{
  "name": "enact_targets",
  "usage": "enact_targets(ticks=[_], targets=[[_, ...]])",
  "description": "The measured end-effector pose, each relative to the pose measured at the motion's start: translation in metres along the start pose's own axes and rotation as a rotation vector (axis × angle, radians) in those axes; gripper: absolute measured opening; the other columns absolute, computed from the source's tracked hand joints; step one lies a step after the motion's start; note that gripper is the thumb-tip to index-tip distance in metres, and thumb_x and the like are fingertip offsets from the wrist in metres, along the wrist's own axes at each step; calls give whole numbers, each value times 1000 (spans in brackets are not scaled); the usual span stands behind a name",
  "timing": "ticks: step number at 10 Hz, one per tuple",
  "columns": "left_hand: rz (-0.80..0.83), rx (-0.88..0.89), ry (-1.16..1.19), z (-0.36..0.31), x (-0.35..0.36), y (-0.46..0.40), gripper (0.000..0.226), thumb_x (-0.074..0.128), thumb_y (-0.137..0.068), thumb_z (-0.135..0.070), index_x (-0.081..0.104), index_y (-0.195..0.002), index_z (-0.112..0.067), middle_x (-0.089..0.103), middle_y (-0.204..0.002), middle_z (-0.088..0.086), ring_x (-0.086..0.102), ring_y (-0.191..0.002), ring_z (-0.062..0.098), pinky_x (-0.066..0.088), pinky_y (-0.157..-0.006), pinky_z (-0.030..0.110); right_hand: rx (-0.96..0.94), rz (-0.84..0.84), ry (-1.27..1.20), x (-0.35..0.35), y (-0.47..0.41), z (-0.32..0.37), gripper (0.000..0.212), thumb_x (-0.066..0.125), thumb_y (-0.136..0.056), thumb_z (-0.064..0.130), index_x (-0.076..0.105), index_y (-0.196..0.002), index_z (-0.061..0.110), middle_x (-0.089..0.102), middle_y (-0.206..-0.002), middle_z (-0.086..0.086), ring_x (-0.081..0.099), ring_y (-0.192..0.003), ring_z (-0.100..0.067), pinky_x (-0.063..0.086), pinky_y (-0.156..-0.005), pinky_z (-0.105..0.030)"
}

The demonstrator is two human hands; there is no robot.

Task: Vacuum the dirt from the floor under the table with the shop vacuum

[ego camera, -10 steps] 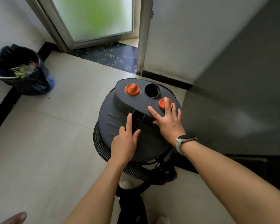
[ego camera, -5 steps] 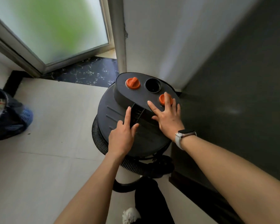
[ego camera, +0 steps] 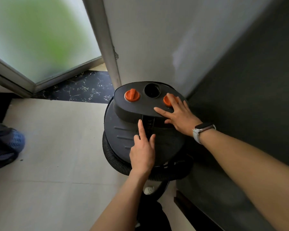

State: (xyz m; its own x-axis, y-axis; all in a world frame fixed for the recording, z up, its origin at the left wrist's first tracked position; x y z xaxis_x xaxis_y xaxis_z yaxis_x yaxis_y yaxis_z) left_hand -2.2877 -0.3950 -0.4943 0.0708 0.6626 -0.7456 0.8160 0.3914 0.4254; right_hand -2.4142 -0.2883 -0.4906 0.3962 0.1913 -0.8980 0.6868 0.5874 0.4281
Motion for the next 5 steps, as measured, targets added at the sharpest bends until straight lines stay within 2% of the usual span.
enact_targets(ticks=[2,3,4,5], targets=[[-2,20,-38,-9,6,-4,67,28,-100,-44,-11,-150,-25,46,-121,10,59,-98,35,45,-74,44,29,-1,33,-4,-1,-8,67,43,-99,27,2,-147,48,-24,-155,-10,-9,-143,-42,0,-114,-58],[47,7,20,-7,7,-5,68,31,-99,-44,-8,-151,-26,43,-124,9,55,-105,34,43,-76,43,63,-2,13,-3,2,-6,65,43,-99,30,3,-146,50,-25,-155,-7,-10,-143,-40,1,-114,-58],[47,59,-2,-8,-6,-9,69,40,-97,-45,4,-151,-22,36,-131,11,45,-118,32,44,-85,42,148,-36,-143,-19,8,1,60,44,-98,35,12,-147,46,-19,-157,-5,-9,-144,-37,4,-115,-59],[-83,208,-188,-13,-26,-18,75,52,-91,-46,16,-151,-16,30,-143,16,33,-129,34,39,-97,43,284,-349,-729,-56,29,7,58,44,-98,32,17,-150,32,13,-158,-7,13,-145,-25,14,-117,-46]])
Point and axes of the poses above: each hand's wrist, its own y-axis away from the middle knuckle, its own x-axis out of the palm, z = x × y, the point moved 6 cm from there along -y, towards the middle knuckle
